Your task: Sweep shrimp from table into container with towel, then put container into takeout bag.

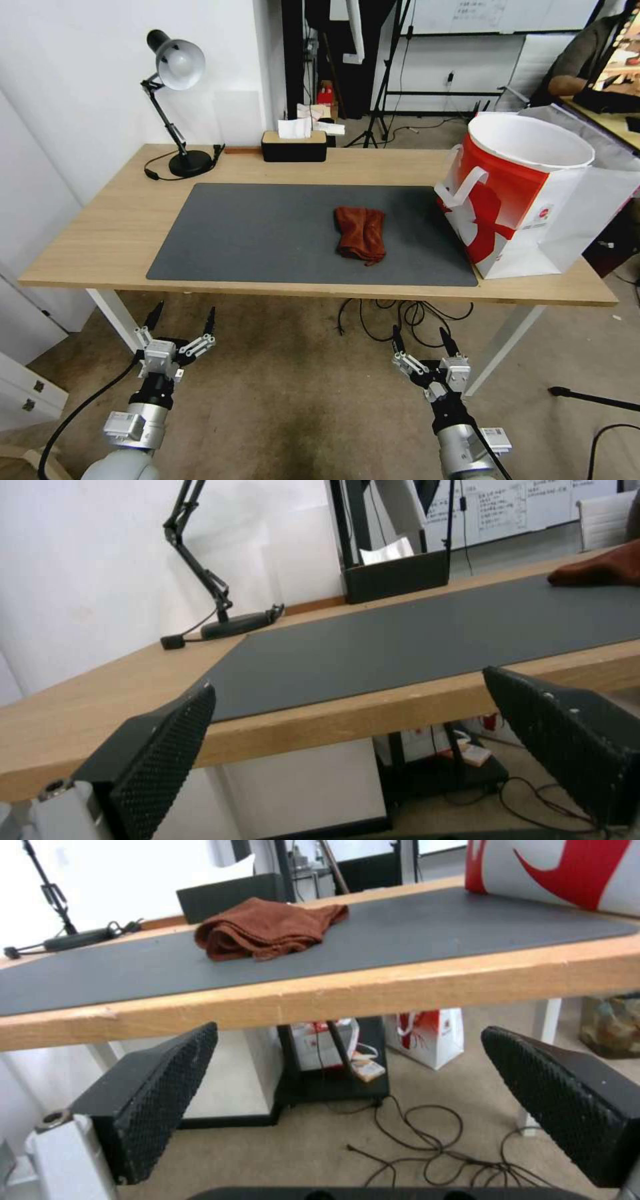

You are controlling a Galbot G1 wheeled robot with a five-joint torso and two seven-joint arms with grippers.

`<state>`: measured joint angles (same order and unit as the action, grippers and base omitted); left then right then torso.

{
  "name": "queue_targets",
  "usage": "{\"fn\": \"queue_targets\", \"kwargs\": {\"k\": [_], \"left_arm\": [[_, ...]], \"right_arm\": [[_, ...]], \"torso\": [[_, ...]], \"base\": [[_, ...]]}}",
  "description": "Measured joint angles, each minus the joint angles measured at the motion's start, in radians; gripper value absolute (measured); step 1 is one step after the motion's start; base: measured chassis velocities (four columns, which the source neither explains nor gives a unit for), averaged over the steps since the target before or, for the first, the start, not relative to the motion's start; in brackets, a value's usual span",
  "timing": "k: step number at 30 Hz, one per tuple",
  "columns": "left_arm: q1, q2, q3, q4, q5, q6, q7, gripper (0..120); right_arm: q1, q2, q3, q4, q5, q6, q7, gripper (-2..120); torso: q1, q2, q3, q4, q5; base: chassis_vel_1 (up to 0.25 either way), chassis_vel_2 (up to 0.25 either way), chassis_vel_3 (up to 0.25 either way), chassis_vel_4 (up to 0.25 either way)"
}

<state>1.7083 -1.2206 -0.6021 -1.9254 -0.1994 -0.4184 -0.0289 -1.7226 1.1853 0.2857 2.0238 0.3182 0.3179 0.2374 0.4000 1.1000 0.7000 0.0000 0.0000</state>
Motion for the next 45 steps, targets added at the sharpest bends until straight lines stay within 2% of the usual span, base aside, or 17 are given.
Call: {"fn": "queue_targets", "kwargs": {"k": [8,45], "left_arm": [[-0.002,-0.001,-0.003,0.008,0.017,-0.001,-0.016,100],[-0.005,0.001,-0.002,0.008,0.018,0.003,-0.018,100]], "right_arm": [[0.003,-0.001,0.000,-0.001,-0.001,0.009,-0.007,100],[0.003,-0.001,0.000,-0.001,-0.001,0.010,-0.006,100]], "torso": [[0.000,0.000,0.000,0.0000,0.0000],[0.000,0.000,0.000,0.0000,-0.0001]], "base": [[0.000,0.000,0.000,0.000],[0.000,0.000,0.000,0.000]]}}
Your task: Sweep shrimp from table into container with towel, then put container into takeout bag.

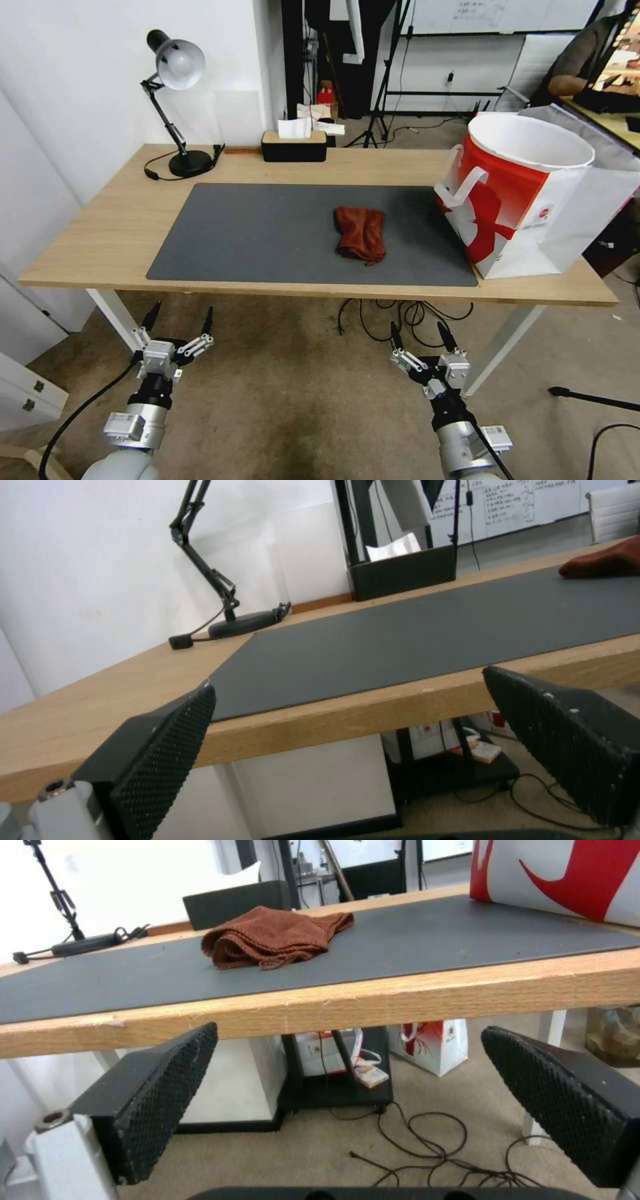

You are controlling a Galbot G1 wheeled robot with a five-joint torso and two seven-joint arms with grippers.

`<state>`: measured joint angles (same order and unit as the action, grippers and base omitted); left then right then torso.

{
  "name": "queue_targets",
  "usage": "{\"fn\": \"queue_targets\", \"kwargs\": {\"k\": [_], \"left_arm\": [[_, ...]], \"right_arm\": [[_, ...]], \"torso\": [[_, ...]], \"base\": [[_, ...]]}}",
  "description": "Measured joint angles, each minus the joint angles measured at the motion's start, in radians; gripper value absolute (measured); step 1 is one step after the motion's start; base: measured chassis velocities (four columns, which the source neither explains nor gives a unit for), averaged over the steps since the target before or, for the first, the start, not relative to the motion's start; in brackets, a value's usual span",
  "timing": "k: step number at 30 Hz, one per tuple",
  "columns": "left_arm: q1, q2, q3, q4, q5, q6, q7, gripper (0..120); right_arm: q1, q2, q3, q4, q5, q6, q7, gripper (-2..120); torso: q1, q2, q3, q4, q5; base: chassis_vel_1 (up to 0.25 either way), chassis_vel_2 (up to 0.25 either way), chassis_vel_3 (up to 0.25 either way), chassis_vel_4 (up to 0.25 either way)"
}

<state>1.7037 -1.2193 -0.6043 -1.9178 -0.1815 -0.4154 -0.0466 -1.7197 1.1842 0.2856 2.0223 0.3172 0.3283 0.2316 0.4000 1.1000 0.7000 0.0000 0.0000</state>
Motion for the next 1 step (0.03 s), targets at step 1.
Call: {"fn": "queue_targets", "kwargs": {"k": [1], "left_arm": [[0.000,0.000,0.000,0.000,0.000,0.000,0.000,100]], "right_arm": [[0.000,0.000,0.000,0.000,0.000,0.000,0.000,100]], "torso": [[0.000,0.000,0.000,0.0000,0.0000]], "base": [[0.000,0.000,0.000,0.000]]}}
